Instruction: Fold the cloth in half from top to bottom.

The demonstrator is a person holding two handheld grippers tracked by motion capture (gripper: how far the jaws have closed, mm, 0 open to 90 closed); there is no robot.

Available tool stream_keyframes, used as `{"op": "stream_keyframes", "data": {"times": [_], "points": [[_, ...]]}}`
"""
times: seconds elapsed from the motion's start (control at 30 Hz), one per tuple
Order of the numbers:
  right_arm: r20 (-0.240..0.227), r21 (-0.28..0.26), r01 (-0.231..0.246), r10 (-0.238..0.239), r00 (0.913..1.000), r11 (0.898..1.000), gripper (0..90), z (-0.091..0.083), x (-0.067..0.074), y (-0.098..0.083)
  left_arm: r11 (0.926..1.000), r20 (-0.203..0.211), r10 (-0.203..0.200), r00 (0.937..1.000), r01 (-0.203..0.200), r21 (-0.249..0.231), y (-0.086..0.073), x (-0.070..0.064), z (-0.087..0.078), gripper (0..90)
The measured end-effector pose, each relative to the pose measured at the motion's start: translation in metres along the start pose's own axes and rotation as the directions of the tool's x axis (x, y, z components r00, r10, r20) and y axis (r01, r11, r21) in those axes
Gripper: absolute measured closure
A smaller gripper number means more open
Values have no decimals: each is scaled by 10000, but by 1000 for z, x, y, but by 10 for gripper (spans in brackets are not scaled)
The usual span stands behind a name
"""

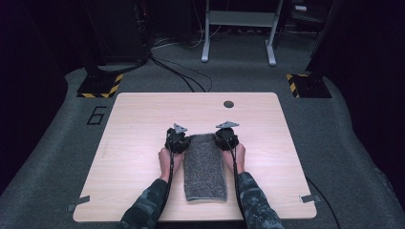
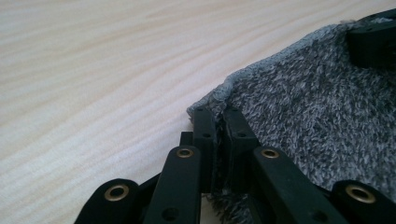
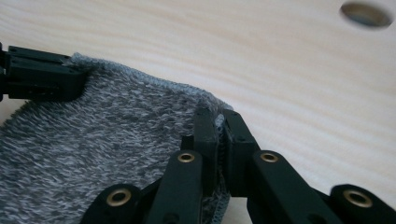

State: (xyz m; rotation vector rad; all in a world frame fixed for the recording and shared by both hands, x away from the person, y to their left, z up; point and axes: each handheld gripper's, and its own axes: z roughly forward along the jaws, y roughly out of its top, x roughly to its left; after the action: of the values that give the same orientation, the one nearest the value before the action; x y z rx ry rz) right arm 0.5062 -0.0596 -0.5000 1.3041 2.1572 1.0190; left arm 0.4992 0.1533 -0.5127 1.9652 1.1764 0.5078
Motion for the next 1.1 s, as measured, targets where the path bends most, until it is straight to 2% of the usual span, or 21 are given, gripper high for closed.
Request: {"op": "stream_keyframes", "data": {"times": [0.07,0.17,0.33,0.43,0.6,0.7,0.8,0.9,1.07,1.1], "points": [[160,-367,314,-309,9994,9988,859,-6,2,2,9997,41,51,10000,-50,-236,2,1,-4,852],[297,-763,419,-397,9988,9962,859,-12,4,6,9983,105,108,9999,-102,-571,7,1,-11,852],[290,-1010,548,-522,9982,9934,859,-20,3,13,9957,81,302,9995,-294,-884,16,2,-18,853],[415,-1380,703,-651,9970,9879,859,-26,3,18,9942,71,387,9992,-378,-1006,23,2,-23,854],[535,-1669,878,-799,9954,9821,859,-34,2,24,9888,-29,674,9977,-672,-1330,35,1,-30,855],[583,-1909,875,-776,9953,9777,860,-41,2,30,9844,-81,851,9963,-854,-1541,40,0,-34,855],[673,-2138,1146,-1024,9925,9701,859,-47,3,33,9780,-198,1114,9936,-1131,-1750,44,-2,-41,855],[608,-2309,1155,-1042,9927,9661,859,-52,4,32,9744,-159,1180,9929,-1189,-1907,44,-2,-44,855],[520,-2599,1267,-1171,9918,9573,859,-62,5,31,9624,-266,1618,9865,-1637,-2167,46,-6,-54,853],[541,-2598,1412,-1316,9898,9553,859,-63,4,32,9602,-237,1712,9850,-1722,-2200,47,-6,-54,853]]}}
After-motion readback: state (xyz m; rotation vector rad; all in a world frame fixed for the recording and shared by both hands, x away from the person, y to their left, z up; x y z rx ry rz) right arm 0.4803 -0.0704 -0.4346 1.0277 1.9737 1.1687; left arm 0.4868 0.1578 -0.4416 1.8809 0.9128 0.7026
